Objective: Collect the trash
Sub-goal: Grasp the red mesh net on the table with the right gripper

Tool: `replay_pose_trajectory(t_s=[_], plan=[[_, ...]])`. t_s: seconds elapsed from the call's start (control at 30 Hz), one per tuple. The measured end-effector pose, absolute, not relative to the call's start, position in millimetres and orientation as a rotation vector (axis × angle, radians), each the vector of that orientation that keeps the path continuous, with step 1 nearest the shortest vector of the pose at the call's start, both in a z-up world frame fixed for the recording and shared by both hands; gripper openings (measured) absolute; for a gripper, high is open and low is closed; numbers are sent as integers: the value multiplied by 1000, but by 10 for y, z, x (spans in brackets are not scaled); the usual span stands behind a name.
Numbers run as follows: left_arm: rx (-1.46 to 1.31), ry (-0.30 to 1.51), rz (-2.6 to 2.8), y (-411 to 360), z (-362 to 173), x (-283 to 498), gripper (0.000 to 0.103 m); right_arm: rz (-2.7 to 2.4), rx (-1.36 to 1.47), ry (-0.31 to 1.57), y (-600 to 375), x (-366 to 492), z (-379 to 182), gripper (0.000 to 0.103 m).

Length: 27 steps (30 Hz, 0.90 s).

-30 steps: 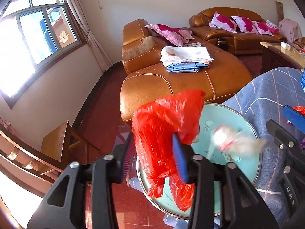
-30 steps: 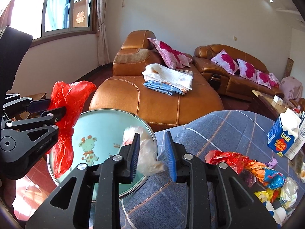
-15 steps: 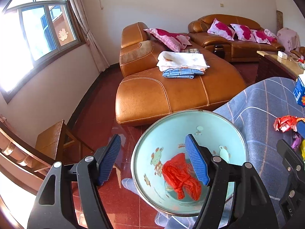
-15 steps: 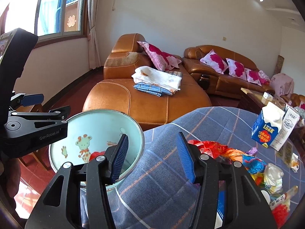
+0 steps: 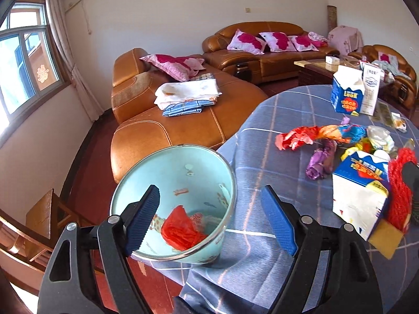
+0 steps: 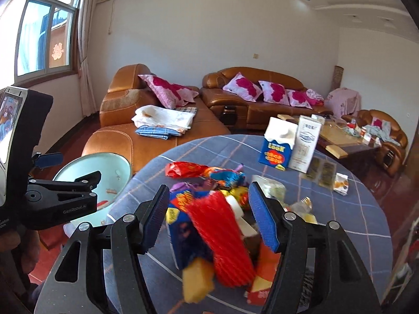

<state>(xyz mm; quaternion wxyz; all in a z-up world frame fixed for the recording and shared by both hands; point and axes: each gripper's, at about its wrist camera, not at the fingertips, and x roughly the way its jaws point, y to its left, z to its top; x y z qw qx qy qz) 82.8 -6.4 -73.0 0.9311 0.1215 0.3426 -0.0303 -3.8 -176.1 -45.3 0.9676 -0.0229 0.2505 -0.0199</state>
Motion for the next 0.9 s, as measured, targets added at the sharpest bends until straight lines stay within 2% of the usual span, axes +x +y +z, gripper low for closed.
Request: replay_pose_trajectory(t_s=[0.37,0.43,0.5,0.6,0.9], plan=[[289,728,-116,-364,-934,610,81,-76,12,567,-2074,-169,-795,64],[288,724,-118,-378,-921,588,81,-65,21,582,-2070,-156,-824,57],[285,718,-122,-391,-903,566,81,-49,32,604,-2088,-154,-849,24],[280,713,-137,-418,-882,529,81,-32,55,592,-2129,-236,-817,21],[278,672,-192,-620,-765,384,82,-142,125,532,-2577,-640,-541,20]])
